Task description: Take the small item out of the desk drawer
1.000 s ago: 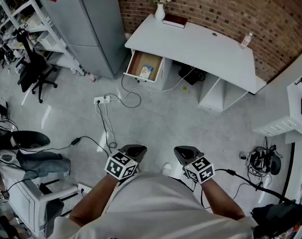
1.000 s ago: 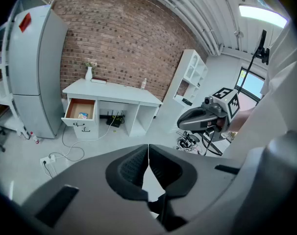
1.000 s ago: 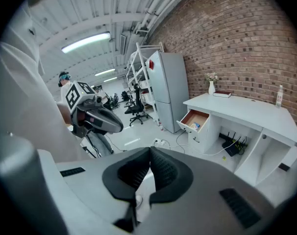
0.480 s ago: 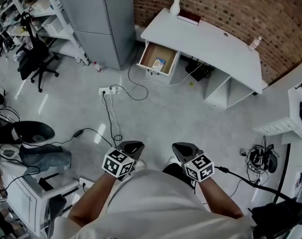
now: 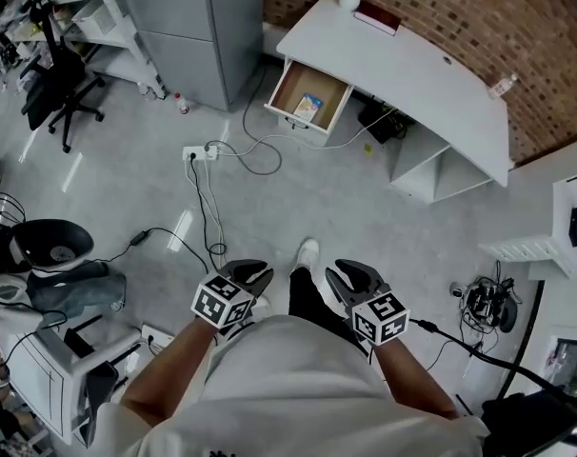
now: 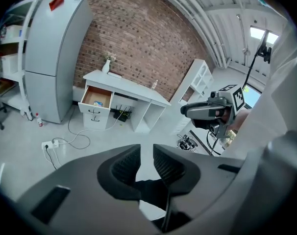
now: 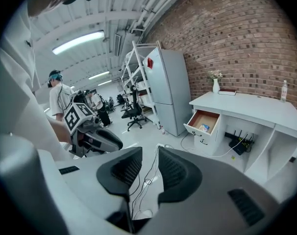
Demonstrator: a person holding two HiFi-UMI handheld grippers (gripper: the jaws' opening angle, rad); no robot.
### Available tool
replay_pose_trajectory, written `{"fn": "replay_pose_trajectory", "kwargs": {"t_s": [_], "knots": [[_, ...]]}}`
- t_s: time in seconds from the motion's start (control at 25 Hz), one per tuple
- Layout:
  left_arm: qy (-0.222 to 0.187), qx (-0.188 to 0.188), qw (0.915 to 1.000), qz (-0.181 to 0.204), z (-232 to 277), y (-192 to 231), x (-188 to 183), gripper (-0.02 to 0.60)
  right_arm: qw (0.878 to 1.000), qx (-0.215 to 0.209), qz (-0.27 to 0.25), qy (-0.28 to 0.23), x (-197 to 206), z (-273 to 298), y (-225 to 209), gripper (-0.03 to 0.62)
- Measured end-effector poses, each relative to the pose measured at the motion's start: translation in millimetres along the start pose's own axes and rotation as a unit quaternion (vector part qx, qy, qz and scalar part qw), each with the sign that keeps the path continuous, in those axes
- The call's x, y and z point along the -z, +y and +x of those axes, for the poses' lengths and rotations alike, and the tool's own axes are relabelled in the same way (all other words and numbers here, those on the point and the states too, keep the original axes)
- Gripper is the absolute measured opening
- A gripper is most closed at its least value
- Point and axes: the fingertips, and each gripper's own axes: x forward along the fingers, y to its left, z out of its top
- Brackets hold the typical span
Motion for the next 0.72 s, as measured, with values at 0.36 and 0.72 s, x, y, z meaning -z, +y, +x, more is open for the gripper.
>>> {"fn": "replay_pose_trajectory", "kwargs": {"t_s": [0.36, 0.72], "knots": [[0.016, -0.03, 0.9994, -0.001, 86.8, 73.8, -139.2, 0.184, 1.0, -0.014, -0.009, -0.006, -92.1, 62.3, -142.2, 0.155], [0.031, -0.044, 0.9986, 0.004, 198.3, 124.5, -248.6, 0.229, 1.0, -0.013, -0.007, 0.006, -128.2, 86.4, -272.5, 0.169]]}}
